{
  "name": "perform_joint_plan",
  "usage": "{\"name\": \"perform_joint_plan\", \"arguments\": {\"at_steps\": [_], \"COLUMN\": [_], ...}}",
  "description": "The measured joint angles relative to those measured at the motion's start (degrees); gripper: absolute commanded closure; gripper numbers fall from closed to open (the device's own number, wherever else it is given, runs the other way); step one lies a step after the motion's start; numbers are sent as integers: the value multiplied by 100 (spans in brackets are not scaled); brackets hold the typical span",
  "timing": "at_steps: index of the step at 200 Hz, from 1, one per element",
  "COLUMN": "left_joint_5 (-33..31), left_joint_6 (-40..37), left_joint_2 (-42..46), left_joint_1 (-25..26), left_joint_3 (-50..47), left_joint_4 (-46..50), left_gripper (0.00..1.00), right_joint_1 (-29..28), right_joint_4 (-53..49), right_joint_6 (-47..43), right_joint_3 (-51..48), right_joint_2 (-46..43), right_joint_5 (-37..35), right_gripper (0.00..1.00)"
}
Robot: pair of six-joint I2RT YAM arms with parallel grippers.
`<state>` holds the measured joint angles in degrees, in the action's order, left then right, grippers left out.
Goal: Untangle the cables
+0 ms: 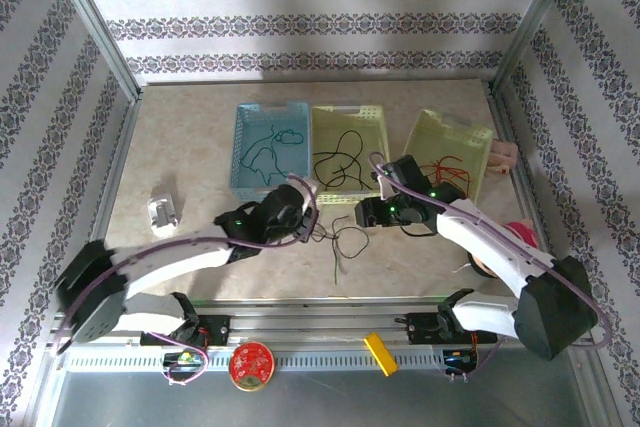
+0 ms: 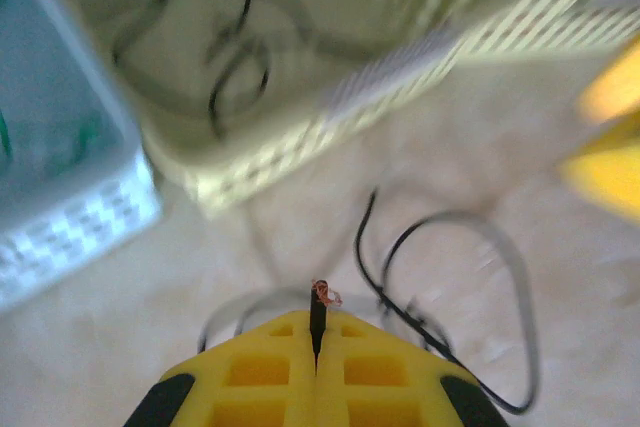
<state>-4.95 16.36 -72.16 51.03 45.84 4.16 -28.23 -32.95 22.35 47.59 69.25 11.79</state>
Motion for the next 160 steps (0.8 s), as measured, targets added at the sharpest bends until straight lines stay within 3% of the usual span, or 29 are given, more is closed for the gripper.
{"name": "perform_joint_plan", "arguments": {"at_steps": [38, 82, 112, 160], "left_joint_5": [-4, 173, -50, -66], "left_joint_6": [-498, -789, -866, -726], "left_joint_2": [1123, 1196, 433, -1386], "left_joint_1": [-2, -11, -140, -809], "left_joint_3": [804, 1189, 1639, 2597], "left_joint_4": [-28, -374, -470, -629], "left_gripper": [100, 100, 100, 100], "right_joint_1": [525, 750, 750, 750], "right_joint_4": [245, 350, 372, 358], "right_joint_6": [308, 494, 494, 463], "right_joint_3": [-321, -520, -546, -546], "right_joint_2": [-599, -999, -1038, -1040], "right_joint_5": [-278, -363, -341, -195], "right_gripper": [37, 38, 38, 38]}}
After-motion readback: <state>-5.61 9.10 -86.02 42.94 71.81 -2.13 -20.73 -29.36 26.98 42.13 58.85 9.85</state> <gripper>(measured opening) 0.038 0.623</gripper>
